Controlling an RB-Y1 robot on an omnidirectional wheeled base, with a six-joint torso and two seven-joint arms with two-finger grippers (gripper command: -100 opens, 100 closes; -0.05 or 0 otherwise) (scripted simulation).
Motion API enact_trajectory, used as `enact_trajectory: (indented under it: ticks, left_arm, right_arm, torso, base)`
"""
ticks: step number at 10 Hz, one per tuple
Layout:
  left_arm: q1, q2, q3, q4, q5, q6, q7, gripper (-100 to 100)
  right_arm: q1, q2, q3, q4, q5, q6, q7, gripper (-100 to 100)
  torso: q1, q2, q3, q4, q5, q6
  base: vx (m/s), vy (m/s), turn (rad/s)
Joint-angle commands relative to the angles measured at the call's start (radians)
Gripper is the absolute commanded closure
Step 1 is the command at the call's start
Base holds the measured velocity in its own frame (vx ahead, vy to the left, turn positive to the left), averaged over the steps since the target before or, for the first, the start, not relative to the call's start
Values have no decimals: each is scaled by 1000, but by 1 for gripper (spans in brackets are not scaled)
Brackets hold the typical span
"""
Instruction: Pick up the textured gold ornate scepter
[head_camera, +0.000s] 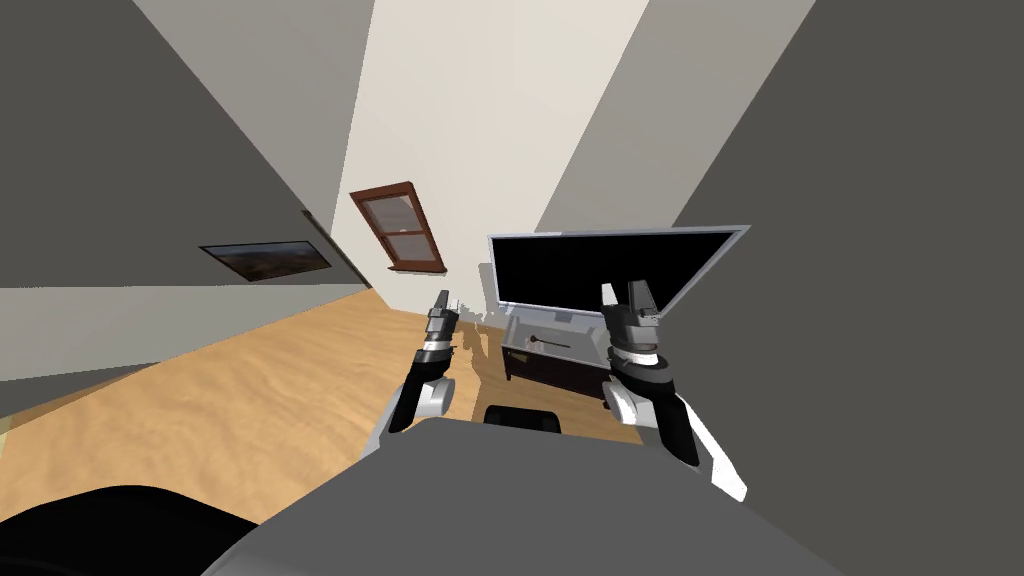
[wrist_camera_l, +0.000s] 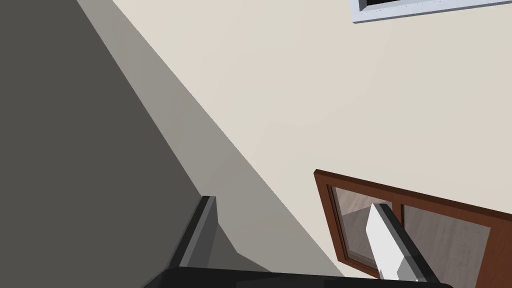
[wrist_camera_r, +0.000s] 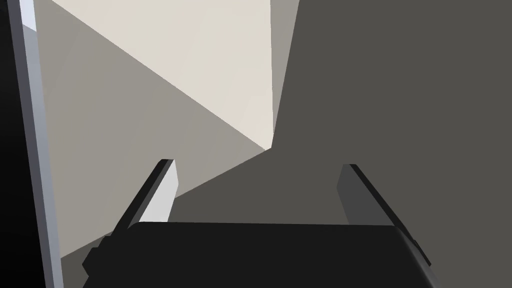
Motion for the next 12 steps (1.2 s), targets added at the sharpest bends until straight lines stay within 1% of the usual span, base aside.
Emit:
enact_trajectory:
  ticks: [1,3,5,6,8,9,10,11,12]
  left_arm:
    - [0,0,0,0,0,0,0,0]
    - [0,0,0,0,0,0,0,0]
    - [0,0,0,0,0,0,0,0]
    - [0,0,0,0,0,0,0,0]
    - [0,0,0,0,0,0,0,0]
    - [0,0,0,0,0,0,0,0]
    - [0,0,0,0,0,0,0,0]
    - [0,0,0,0,0,0,0,0]
    - [0,0,0,0,0,0,0,0]
  right_arm:
    - [-36,-30,6,25,3,-11,26,-100]
    - [-85,-69,22,79,16,-21,59,-100]
    - [-132,-111,48,143,39,-28,96,-100]
    - [-132,-111,48,153,39,-28,96,-100]
    - [-178,-158,83,221,72,-31,135,-100]
    - [-178,-158,83,245,72,-31,135,-100]
    - [-178,-158,83,247,72,-31,135,-100]
    - [-200,-182,103,285,92,-30,155,-100]
    - [-200,-182,103,301,92,-30,155,-100]
  torso:
    - [0,0,0,0,0,0]
    - [1,1,1,0,0,0]
    - [1,0,0,0,0,0]
    - [1,-1,0,0,0,0]
    - [-1,-3,-2,-1,0,0]
    - [0,-4,-2,-1,0,0]
    - [-2,-5,-3,-1,0,1]
    - [-5,-6,-3,-1,-1,1]
    - [-4,-7,-4,-1,-1,0]
  base:
    - [-138,78,97]
    - [-123,104,120]
    - [-101,92,151]
    - [-69,69,66]
    - [-50,80,172]
    - [-18,58,66]
    - [0,17,-26]
    - [1,33,160]
    - [1,29,87]
